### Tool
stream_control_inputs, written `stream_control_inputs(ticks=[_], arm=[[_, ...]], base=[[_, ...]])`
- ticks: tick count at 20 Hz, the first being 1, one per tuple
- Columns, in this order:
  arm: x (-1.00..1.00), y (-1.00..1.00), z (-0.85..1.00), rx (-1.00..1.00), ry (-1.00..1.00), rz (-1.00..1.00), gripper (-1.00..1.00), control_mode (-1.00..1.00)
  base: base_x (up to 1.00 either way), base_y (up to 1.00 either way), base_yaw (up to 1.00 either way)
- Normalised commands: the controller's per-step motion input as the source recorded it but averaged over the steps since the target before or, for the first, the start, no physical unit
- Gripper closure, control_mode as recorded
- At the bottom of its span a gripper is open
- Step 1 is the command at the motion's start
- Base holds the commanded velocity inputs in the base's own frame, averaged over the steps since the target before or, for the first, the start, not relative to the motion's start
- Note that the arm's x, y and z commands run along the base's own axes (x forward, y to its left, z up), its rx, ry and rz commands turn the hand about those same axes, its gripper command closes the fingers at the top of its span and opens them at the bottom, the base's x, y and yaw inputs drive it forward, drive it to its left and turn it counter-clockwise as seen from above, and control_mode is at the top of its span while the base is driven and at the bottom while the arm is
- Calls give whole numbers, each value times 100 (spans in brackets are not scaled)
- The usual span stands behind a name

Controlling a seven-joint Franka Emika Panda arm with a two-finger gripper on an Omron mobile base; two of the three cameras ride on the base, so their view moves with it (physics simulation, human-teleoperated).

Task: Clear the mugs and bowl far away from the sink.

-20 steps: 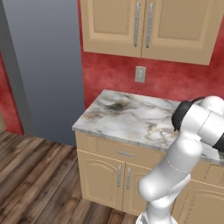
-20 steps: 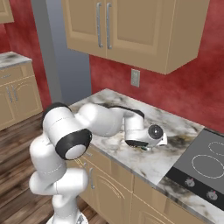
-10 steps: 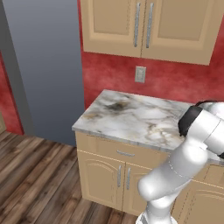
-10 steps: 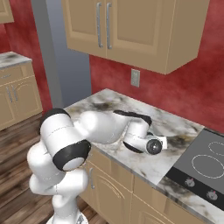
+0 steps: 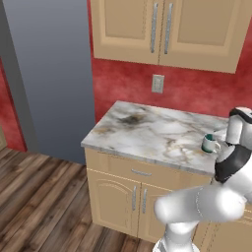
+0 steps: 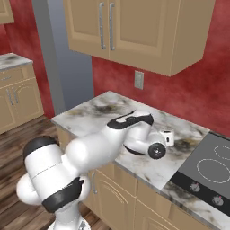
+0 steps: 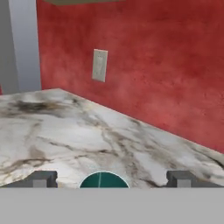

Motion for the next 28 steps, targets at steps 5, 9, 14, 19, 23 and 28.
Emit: stream_control_inputs(ticks=[5,9,14,19,23,28], arm=[[-35,2,100,0,9,-19,-100,-100],[-83,4,89,0,24,-11,-100,-100],[-100,25,57,-2,31,-3,-100,-100],[-81,37,85,-1,33,0,-100,-100],[-69,46,61,-8,26,0,-100,-100],[-10,6,3,-1,4,-1,-100,-100]], base=[[0,0,0],[0,0,0],[0,0,0],[0,0,0],[0,0,0],[0,0,0]])
